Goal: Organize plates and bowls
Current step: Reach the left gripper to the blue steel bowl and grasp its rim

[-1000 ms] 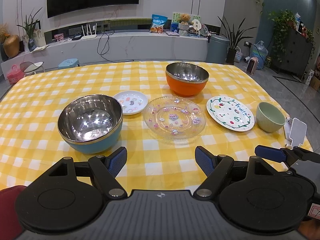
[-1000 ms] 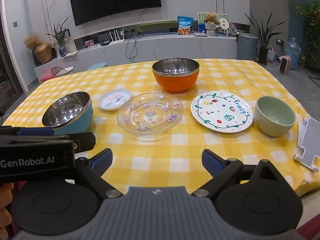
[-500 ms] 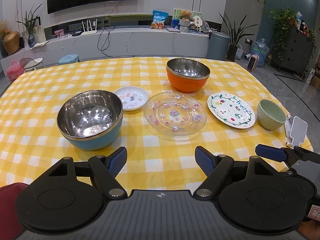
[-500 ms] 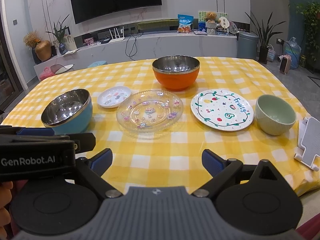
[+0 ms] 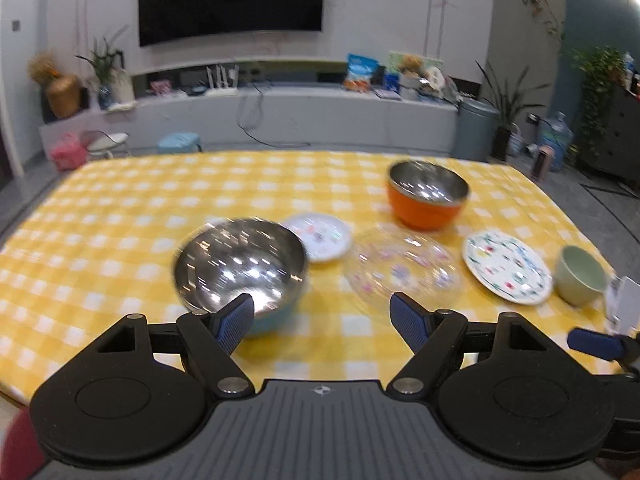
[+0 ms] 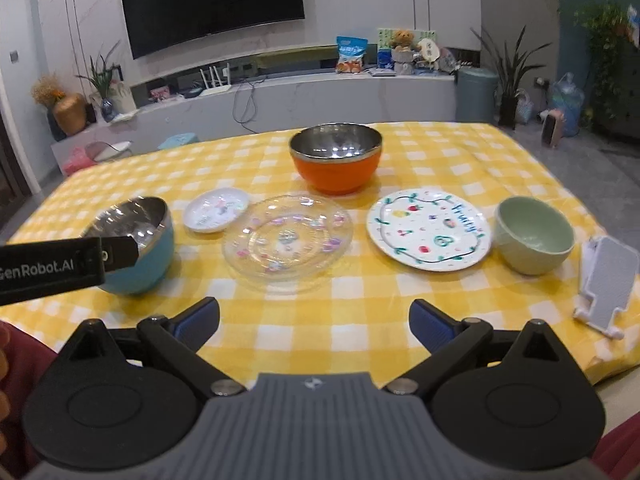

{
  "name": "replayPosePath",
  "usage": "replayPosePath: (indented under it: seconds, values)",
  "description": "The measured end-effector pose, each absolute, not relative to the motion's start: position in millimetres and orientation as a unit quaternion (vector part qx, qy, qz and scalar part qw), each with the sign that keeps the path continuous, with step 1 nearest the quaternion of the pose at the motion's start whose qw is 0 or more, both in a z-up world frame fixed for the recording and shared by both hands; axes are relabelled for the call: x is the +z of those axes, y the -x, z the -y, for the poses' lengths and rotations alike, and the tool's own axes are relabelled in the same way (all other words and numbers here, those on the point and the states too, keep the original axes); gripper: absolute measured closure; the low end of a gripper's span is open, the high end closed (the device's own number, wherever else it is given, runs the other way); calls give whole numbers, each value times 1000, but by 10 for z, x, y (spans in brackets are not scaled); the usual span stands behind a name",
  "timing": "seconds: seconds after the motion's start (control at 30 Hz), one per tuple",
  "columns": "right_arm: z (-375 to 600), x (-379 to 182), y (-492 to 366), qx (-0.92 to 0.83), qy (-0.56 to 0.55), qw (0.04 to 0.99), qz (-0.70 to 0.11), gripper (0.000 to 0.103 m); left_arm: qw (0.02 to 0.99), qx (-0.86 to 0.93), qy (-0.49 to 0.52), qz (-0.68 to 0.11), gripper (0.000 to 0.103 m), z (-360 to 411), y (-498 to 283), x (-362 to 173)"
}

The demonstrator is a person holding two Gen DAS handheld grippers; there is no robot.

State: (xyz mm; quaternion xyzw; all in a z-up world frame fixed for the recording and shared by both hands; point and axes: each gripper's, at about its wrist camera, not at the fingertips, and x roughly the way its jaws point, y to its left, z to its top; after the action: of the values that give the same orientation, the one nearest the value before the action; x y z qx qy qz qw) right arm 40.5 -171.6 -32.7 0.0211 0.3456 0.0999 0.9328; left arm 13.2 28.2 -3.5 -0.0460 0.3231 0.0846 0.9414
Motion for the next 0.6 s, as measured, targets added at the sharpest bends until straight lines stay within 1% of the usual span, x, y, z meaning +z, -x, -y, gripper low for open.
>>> replayPosePath:
  seconds: [0.2, 0.23, 0.27, 0.33, 0.4, 0.47, 0.6]
  values:
    - [1672, -155, -447, 134, -38, 930, -339, 6, 940, 105, 88, -314, 12, -617, -162, 50]
    - [1652, -127, -465, 137, -37, 927, -346, 8, 940, 106, 89, -313, 12, -664, -161, 57]
    - [1634, -97, -480, 139, -36, 925, -351, 13, 940, 108, 90, -312, 12, -703, -165, 62]
    - [1600, -51, -499, 145, -37, 924, -352, 14, 940, 115, 99, -307, 13, -784, -168, 74]
    - [1546, -5, -538, 158, -36, 920, -358, 14, 940, 117, 107, -303, 18, -861, -182, 84]
    - [1501, 33, -581, 167, -37, 917, -359, 14, 940, 118, 97, -304, 26, -911, -205, 83]
    - [1333, 107, -695, 175, -30, 915, -363, 14, 938, 148, 75, -305, 27, -1010, -262, 46]
